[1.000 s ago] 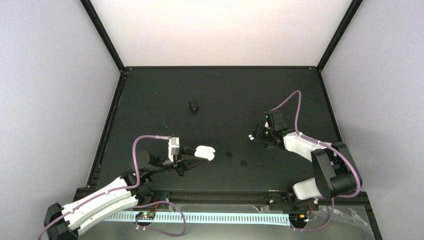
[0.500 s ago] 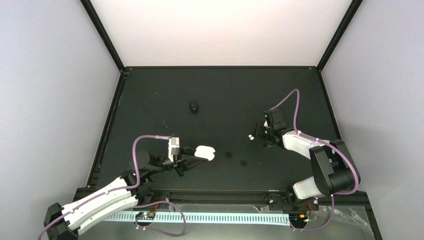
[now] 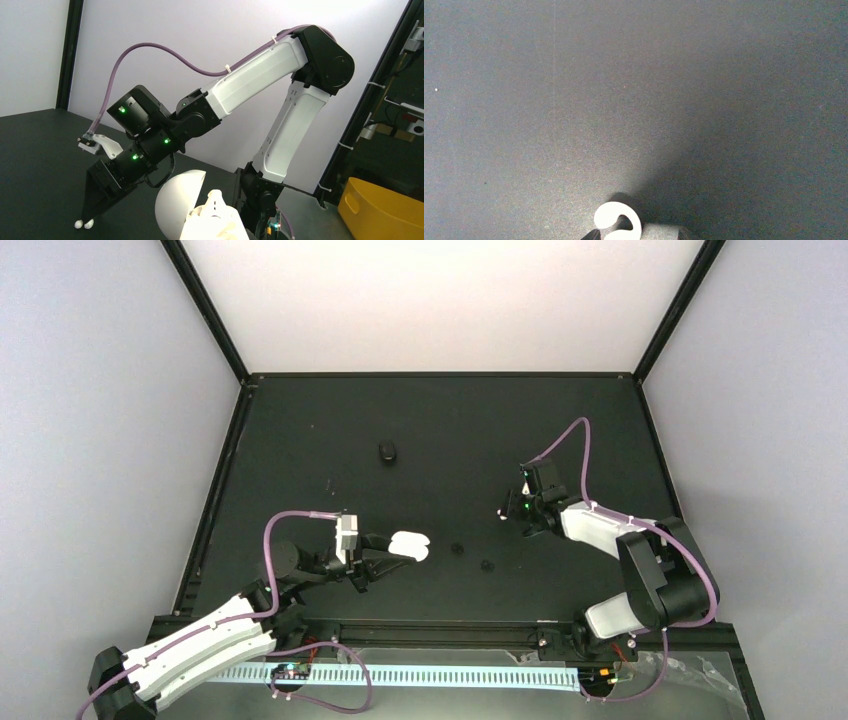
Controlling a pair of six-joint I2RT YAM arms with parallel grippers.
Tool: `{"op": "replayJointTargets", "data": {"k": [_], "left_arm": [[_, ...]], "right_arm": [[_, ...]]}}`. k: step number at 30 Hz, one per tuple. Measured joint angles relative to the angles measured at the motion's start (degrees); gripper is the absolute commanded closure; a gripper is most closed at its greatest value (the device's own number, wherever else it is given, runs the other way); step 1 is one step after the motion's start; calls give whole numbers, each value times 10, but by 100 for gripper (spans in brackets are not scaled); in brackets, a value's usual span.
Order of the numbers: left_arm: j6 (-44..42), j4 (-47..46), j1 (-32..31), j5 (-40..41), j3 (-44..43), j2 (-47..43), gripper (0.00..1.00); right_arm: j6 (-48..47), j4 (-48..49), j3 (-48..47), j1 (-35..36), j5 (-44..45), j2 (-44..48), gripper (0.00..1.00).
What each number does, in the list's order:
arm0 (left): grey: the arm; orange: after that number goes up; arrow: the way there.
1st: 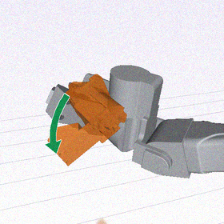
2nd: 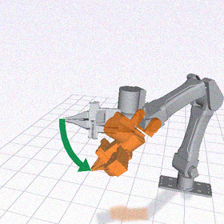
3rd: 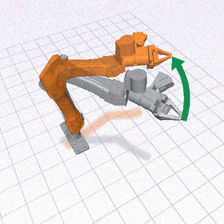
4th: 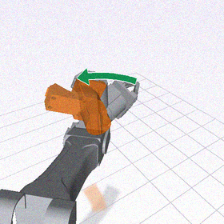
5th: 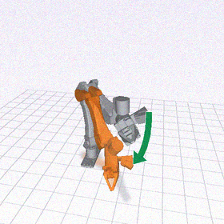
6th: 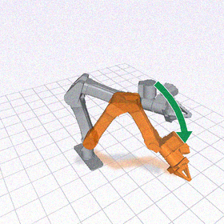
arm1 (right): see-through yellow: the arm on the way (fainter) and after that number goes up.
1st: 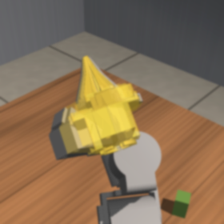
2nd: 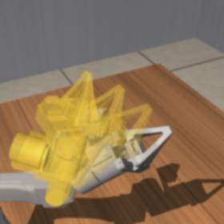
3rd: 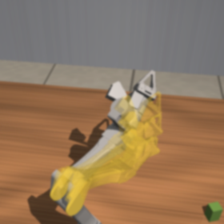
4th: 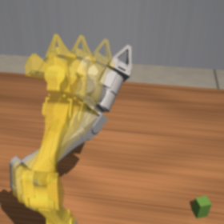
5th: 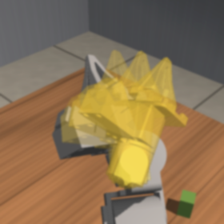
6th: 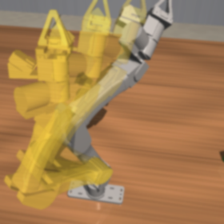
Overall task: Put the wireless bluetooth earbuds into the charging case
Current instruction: Pick up the earbud from the center of the board.
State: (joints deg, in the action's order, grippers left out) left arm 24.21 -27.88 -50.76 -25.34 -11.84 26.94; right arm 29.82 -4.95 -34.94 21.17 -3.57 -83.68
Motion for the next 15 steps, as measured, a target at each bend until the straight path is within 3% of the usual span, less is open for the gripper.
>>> {"op": "replayJointTargets", "data": {"k": [6, 15], "left_arm": [[0, 0, 0, 0, 1, 0, 98], [0, 0, 0, 0, 1, 0, 98]], "right_arm": [[-4, -4, 0, 10, 0, 0, 65], [-4, -10, 0, 20, 2, 6, 55]]}}
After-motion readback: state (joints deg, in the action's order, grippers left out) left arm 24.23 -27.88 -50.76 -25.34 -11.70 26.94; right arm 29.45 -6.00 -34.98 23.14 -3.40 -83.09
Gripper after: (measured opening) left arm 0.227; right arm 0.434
